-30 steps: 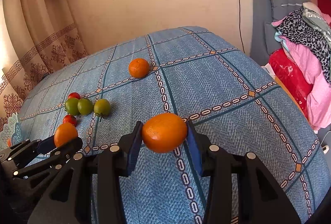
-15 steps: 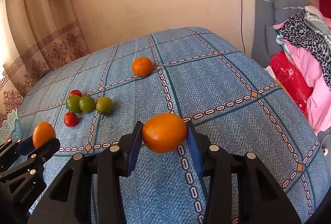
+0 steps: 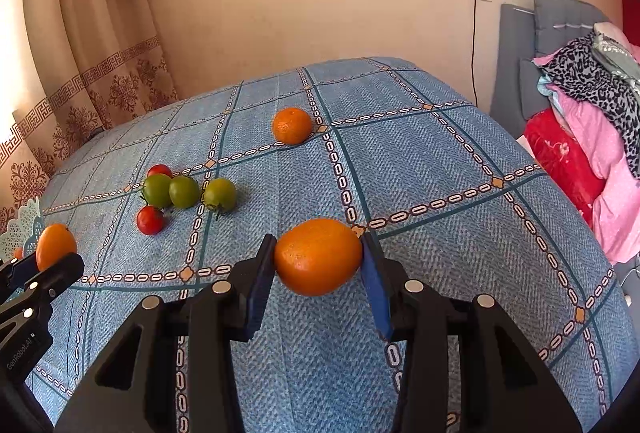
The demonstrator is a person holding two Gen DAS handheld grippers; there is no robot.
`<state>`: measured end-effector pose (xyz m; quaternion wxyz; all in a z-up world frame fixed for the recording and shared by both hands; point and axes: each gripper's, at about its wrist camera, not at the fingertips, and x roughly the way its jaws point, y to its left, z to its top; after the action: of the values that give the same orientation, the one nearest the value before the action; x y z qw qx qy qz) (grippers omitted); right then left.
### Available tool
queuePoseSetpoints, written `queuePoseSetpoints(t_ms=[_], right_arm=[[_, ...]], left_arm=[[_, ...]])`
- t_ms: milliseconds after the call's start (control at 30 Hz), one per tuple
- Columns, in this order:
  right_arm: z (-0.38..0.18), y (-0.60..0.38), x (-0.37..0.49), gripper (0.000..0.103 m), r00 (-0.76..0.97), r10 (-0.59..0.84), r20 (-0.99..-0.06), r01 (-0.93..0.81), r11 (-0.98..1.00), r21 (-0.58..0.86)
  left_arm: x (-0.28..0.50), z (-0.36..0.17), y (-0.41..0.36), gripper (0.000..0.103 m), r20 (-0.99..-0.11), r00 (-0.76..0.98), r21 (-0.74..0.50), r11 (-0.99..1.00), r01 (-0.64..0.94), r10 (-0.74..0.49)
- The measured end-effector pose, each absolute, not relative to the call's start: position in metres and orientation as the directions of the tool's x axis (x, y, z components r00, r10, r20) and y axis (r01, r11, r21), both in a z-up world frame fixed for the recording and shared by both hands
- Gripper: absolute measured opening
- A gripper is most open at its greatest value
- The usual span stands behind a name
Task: Organize fruits
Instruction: 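Carry both oranges to the blue basket and open both tools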
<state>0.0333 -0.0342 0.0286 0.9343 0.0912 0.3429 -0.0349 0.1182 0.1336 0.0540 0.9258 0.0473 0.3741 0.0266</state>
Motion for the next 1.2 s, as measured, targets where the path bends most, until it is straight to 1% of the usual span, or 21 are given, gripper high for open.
queuePoseSetpoints(t_ms=[467, 800, 1200], right_arm=[[0.044, 0.013, 0.014, 0.042, 0.763, 0.106, -0.637, 0.016, 0.983, 0.183], [0.063, 0.060, 0.011, 0.042, 0.768, 0.181, -0.614, -0.084, 0.979, 0.185], [0.075, 0.134, 0.015, 0.042, 0.748, 0.270, -0.607, -0.226, 0.963, 0.150]], left_arm=[[0.087, 0.080, 0.184, 0.036, -0.620, 0.769, 0.102, 0.988, -0.119, 0.156], [0.073, 0.081, 0.229, 0.036, -0.618, 0.761, 0.065, 0.978, -0.200, 0.197], [0.049, 0.088, 0.302, 0.036, -0.598, 0.744, 0.029, 0.936, -0.350, 0.297]])
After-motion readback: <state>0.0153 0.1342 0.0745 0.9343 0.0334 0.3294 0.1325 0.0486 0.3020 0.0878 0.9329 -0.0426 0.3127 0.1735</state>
